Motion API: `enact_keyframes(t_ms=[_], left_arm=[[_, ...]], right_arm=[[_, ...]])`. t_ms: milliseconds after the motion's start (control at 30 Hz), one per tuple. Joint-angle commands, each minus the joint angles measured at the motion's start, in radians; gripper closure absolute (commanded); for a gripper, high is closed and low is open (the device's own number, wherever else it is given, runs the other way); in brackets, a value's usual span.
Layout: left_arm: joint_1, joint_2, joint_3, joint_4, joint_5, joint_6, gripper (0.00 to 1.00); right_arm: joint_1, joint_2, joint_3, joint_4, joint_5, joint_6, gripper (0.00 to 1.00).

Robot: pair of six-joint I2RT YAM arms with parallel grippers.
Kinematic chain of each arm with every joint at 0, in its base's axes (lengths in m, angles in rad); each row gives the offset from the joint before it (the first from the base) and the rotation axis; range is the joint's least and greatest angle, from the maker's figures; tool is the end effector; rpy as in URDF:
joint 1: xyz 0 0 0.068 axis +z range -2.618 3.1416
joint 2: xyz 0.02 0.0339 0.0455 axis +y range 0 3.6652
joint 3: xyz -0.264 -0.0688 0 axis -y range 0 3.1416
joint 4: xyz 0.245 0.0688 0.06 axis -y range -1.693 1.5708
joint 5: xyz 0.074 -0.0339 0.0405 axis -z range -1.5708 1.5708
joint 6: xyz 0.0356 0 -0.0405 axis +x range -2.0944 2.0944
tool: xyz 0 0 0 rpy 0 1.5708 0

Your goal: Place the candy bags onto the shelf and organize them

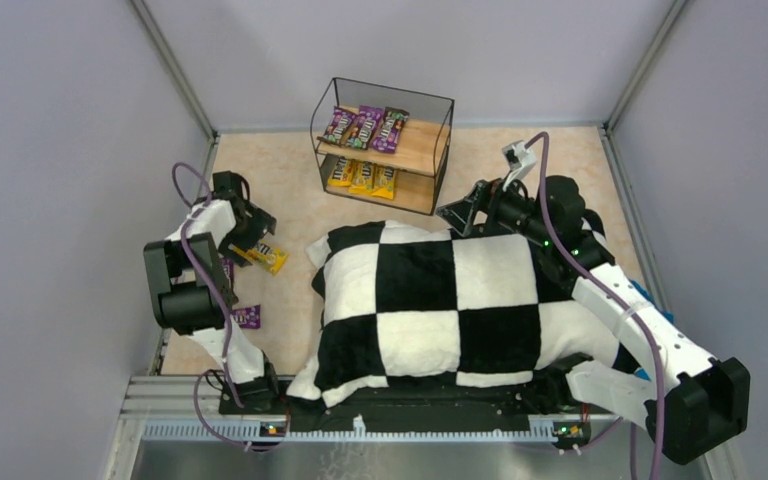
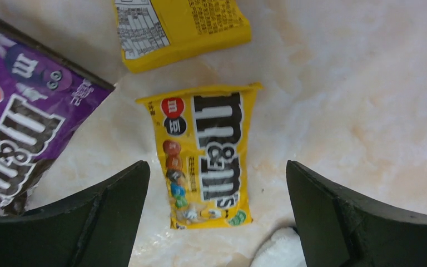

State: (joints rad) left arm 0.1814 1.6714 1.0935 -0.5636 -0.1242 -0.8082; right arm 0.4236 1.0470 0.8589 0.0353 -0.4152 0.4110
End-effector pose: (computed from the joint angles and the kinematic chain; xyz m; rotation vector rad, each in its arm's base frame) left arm 0.3238 0.0639 0.1932 -1.3122 2.3551 -0.0217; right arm 0.2176 0.1139 0.3390 -0.3331 1.7794 0.9624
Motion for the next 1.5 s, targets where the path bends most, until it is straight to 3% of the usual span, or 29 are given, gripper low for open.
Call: enact_keyframes(t_ms=[0,233,767,1000,1133,1333,1467], left_arm=[[0.01,0.1,0.1,-0.115,0.05,-0.062,0.02],[0.012,0.183,0.1,-0.118,0.07,-0.086,0.03],[0.011,0.083,-0.023,-0.05,0.091,-0.033,0.45],[0.011,0.041,-0.036,-0.036,0.208,-0.007,0.58],[0.012,-0.012,-0.036,-0.049,0.234,0.011,0.59],[0.009,-0.127,-0.013,-0.074,0.338,0.055,0.63],[-0.003,-0.252,-0.007,-0.091,0.397,0.048,0.63]], right_arm=[[0.01,-0.029,0.034,0.016,0.006,-0.018,0.05],[0.009,-0.023,0.031,0.026,0.004,-0.017,0.05],[0.01,0.018,0.039,0.038,-0.014,0.012,0.05],[0.01,0.08,0.069,-0.032,0.058,-0.003,0.04],[0.024,0.102,0.071,-0.032,0.08,-0.002,0.04],[0.142,0.15,0.114,-0.032,0.194,-0.113,0.04],[0.277,0.174,0.165,0.002,0.272,-0.342,0.04]])
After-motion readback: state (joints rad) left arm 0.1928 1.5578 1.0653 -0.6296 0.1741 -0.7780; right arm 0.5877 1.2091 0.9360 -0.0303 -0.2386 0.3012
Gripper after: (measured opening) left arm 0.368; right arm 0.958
